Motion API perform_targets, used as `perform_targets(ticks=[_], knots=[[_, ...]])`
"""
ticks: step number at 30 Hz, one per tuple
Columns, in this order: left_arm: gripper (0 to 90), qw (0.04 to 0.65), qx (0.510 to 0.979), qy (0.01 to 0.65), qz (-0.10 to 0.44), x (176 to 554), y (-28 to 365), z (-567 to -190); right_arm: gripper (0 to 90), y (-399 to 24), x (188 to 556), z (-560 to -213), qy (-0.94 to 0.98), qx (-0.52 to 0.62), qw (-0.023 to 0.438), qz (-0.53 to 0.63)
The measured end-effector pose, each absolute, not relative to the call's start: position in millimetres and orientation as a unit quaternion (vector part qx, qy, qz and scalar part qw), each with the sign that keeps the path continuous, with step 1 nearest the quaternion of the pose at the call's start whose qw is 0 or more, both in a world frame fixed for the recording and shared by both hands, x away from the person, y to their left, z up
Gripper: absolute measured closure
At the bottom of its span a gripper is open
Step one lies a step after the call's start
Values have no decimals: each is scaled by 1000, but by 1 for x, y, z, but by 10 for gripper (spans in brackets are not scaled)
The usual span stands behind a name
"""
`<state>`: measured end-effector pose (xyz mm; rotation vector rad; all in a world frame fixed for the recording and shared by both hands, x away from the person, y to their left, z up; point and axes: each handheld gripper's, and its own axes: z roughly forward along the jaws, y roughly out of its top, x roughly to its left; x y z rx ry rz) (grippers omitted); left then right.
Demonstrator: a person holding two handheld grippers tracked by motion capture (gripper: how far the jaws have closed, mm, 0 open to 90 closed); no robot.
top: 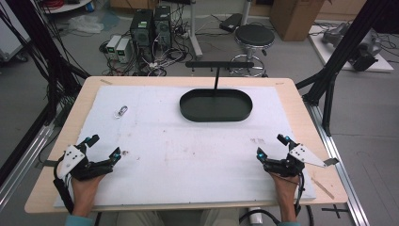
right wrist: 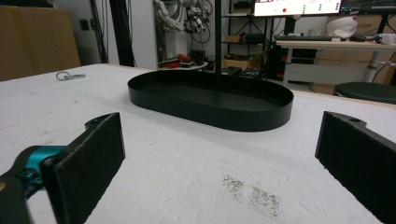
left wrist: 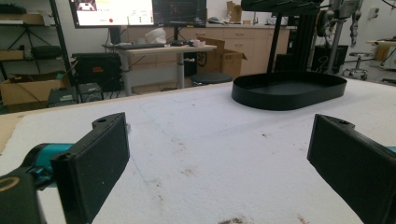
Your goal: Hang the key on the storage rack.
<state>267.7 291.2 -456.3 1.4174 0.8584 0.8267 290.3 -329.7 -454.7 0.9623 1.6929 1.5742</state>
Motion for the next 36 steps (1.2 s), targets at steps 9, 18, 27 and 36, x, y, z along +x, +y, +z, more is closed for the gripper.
perform_targets(ticks=[9,18,27,36], knots=[[61,600,611,373,357,268,291,-456,7,-330,290,-455,641,366,315,597],[61,601,604,380,361,268,292,-456,8,-330,290,-455,642,363,315,597],[61,591,618,397,335,274,293,-453,7,-330,290,-455,644,360,313,598],[61,583,633,409,303,284,301,-429,8,-330,291,-455,646,355,316,597]])
